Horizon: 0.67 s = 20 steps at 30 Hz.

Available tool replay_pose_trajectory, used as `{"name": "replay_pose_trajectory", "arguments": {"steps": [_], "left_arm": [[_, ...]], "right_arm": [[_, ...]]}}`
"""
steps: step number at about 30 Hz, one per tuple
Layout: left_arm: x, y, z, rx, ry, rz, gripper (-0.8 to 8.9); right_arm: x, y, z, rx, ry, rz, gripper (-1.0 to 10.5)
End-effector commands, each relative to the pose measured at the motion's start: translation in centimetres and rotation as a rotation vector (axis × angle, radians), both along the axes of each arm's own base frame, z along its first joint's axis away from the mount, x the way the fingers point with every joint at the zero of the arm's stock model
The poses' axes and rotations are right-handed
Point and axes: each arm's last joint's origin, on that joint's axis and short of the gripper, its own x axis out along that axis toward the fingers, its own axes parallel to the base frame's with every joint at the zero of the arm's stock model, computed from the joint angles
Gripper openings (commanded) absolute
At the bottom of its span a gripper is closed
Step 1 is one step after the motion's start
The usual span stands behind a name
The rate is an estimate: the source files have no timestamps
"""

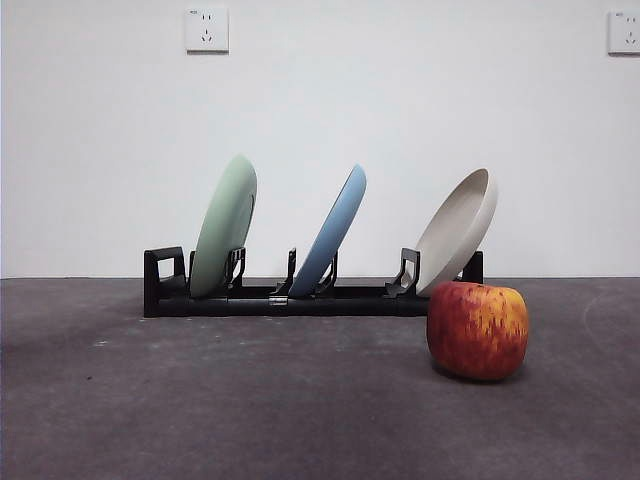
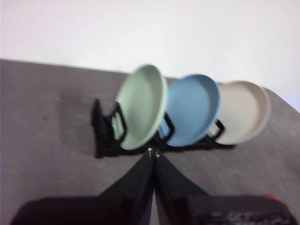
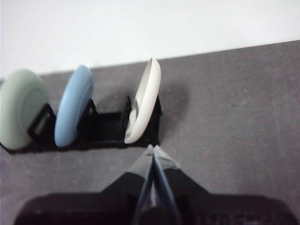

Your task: Take the green plate from the plate rack,put the plate on the table,take the apple from the table,put the apple in the plate

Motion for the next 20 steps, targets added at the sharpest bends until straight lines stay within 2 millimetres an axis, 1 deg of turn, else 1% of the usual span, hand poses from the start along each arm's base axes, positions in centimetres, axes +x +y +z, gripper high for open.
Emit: {"name": "replay_pose_trajectory", "arguments": {"steps": [1, 4, 6, 8, 9, 12, 16, 18, 20], "left_arm": [[1.3, -0.1, 1.3, -0.001, 0.047, -0.043, -0.03], [2.6, -0.1, 2.1, 0.004, 0.088, -0.059, 0.11], [3.4, -0.1, 2.4, 0.009, 0.112, -0.061, 1.28], [4.1, -0.1, 2.6, 0.006, 0.128, -0.065, 2.89], [4.4, -0.1, 2.6, 0.006, 0.135, -0.066, 3.17], [5.5, -0.3, 2.5, 0.002, 0.155, -0.086, 3.22], [7.6, -0.6, 2.6, -0.015, 0.190, -0.139, 3.22], [9.1, -1.0, 2.9, -0.024, 0.213, -0.174, 3.22], [11.6, -1.7, 3.9, -0.026, 0.225, -0.219, 3.22]], "right_arm": [[1.4, 0.2, 1.1, -0.066, 0.043, 0.056, 0.0], [2.6, 0.6, 1.6, -0.057, 0.078, 0.137, 0.3], [3.3, 0.8, 1.6, -0.042, 0.095, 0.170, 1.6], [3.9, 0.9, 1.4, -0.036, 0.115, 0.181, 3.2], [4.0, 0.9, 1.3, -0.033, 0.122, 0.180, 3.5], [4.5, 1.0, 0.9, -0.030, 0.147, 0.179, 3.6], [4.8, 1.0, 0.8, -0.021, 0.157, 0.175, 3.5], [4.8, 1.0, 0.8, -0.021, 0.157, 0.175, 3.5], [4.8, 1.0, 0.8, -0.021, 0.157, 0.175, 3.5]]}}
